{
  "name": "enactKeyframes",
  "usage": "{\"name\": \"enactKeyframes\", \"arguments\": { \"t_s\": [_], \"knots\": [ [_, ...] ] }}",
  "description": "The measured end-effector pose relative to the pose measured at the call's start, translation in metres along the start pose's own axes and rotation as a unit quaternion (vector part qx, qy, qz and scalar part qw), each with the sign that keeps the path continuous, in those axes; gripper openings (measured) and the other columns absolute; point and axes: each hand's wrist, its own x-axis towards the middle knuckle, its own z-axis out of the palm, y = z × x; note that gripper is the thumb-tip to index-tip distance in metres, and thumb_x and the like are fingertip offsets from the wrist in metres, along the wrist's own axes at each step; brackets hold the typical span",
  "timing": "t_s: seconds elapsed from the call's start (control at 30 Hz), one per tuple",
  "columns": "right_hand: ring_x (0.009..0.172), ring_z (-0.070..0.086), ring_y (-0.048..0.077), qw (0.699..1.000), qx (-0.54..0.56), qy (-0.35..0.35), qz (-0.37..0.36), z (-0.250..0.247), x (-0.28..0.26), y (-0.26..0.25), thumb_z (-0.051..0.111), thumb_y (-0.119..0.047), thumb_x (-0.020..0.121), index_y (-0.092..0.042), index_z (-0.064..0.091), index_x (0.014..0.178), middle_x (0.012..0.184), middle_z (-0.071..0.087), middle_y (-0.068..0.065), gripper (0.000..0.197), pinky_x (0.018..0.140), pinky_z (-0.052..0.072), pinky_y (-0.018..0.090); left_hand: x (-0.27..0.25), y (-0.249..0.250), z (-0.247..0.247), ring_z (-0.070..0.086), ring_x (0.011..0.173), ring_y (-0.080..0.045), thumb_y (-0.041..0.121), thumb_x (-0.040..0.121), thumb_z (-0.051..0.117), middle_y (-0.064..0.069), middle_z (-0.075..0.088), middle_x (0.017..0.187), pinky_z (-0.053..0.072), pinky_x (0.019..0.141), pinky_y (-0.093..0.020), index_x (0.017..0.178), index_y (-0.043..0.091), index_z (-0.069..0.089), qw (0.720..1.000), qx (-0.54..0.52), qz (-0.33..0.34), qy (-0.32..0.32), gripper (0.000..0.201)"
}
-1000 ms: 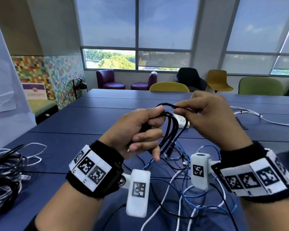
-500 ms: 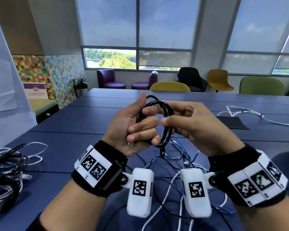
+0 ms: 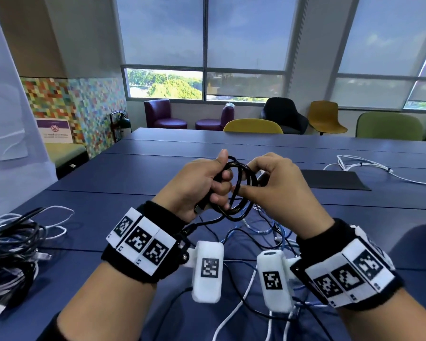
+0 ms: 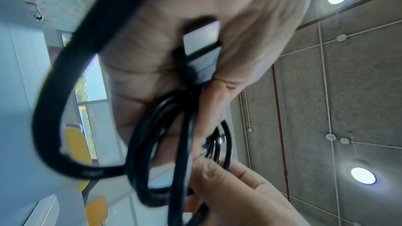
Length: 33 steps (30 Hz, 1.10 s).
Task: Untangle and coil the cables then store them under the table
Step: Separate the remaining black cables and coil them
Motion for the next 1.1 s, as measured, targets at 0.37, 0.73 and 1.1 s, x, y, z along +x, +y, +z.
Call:
{"name": "enactKeyframes", "arguments": {
  "t_s": [0.37, 0.73, 1.1],
  "knots": [
    [0.067, 0.044, 0.016, 0.96, -0.058, 0.069, -0.264, 0.0, -0.001, 0.005, 0.074, -0.017, 0.083, -0.023, 0.078, 0.088, 0.1, 0.05, -0.002, 0.009, 0.058, 0.04, 0.034, 0.003, 0.002, -0.002, 0.015, 0.033, -0.006, 0.032, 0.1, 0.031, 0.008, 0.02, 0.044, 0.028, 0.044, -0.021, 0.067, 0.014, 0.041, 0.995, -0.1, -0.021, 0.021, 0.039],
    [0.075, 0.054, 0.011, 0.959, 0.213, 0.07, -0.174, 0.004, 0.0, 0.002, 0.075, -0.004, 0.079, -0.038, 0.07, 0.081, 0.089, 0.054, -0.009, 0.034, 0.057, 0.048, 0.027, -0.004, 0.009, -0.01, 0.022, 0.043, -0.008, 0.034, 0.104, 0.037, 0.004, 0.023, 0.055, 0.041, 0.048, -0.024, 0.084, 0.007, 0.053, 0.996, -0.081, -0.003, -0.028, 0.037],
    [0.068, 0.056, 0.02, 0.931, 0.359, 0.071, -0.015, 0.0, 0.001, -0.003, 0.067, -0.016, 0.084, -0.019, 0.075, 0.081, 0.074, 0.072, -0.005, 0.008, 0.064, 0.045, 0.034, -0.004, 0.002, -0.011, 0.038, 0.049, -0.014, 0.032, 0.105, 0.03, 0.003, 0.031, 0.055, 0.033, 0.059, -0.026, 0.078, 0.009, 0.042, 0.997, 0.01, 0.052, -0.051, 0.037]
  ]
}}
